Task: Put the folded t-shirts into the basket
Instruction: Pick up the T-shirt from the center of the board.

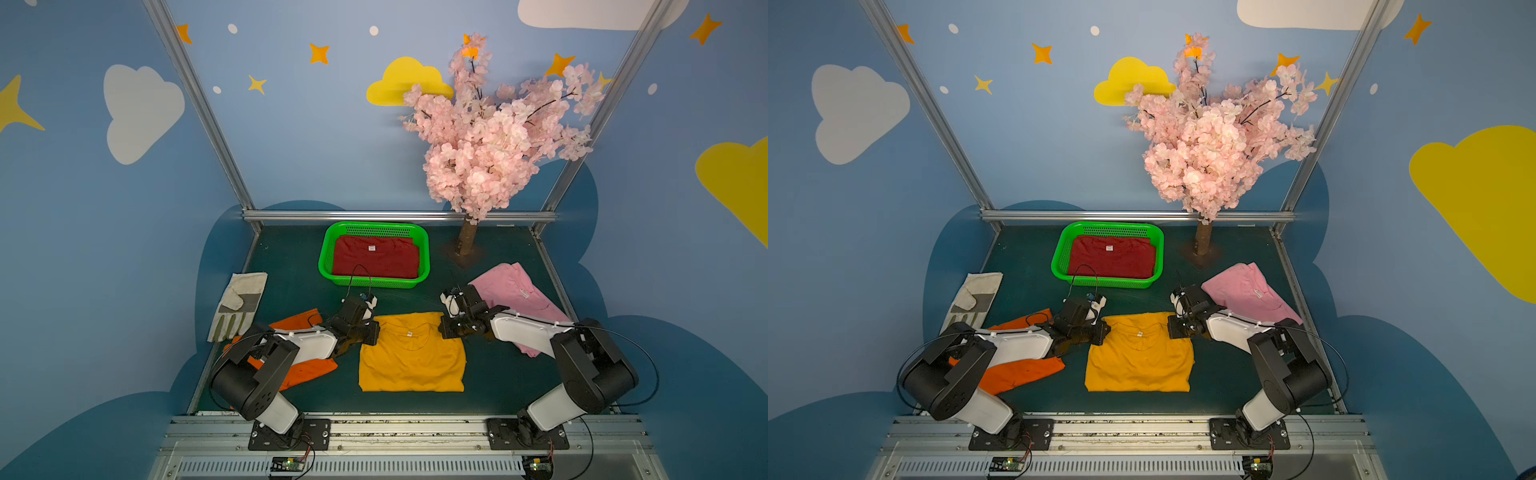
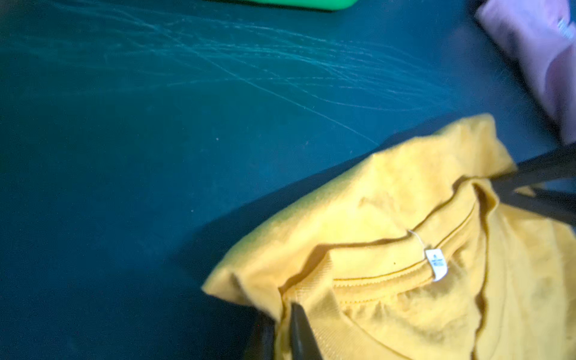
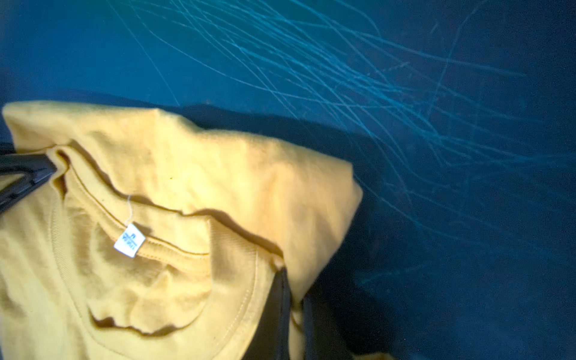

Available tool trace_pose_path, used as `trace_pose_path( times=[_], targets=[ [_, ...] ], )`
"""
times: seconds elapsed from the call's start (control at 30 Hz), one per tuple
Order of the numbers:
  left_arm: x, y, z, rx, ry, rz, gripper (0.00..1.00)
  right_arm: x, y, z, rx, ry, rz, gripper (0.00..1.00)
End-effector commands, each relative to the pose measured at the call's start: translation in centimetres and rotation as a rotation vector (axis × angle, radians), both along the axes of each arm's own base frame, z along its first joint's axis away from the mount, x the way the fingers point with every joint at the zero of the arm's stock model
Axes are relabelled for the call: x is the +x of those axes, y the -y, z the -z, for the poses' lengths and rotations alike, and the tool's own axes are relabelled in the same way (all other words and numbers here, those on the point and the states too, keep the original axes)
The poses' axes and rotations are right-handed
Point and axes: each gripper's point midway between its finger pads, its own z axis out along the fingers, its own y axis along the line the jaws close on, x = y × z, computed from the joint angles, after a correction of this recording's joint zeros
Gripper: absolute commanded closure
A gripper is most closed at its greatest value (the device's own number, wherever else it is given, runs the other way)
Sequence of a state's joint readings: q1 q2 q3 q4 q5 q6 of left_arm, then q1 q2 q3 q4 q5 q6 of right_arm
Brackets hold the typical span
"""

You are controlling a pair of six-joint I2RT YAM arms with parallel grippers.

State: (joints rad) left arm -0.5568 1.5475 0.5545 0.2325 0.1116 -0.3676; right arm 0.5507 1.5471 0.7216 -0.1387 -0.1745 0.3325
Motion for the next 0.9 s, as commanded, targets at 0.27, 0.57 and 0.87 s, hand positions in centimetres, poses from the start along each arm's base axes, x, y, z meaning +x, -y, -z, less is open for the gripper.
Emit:
trace_pose_path(
  times=[0.27, 0.57, 0.87],
  targets=[
    [-1.1, -0.7, -6.6, -0.141, 0.125, -0.042, 0.98, 0.2, -1.3, -7.9, 0.130, 0.264, -0.066, 1.00],
    [-1.2, -2.8, -13.4, -0.162, 0.304, -0.095, 0.97, -0.2, -2.3, -14.3, 0.161, 0.439, -0.091, 1.00],
    [1.3, -5.8, -20.7, -0.145, 0.424, -0.182, 0.98, 1.5, -4.2, -21.9, 0.266, 0.568, -0.033, 1.00]
  ],
)
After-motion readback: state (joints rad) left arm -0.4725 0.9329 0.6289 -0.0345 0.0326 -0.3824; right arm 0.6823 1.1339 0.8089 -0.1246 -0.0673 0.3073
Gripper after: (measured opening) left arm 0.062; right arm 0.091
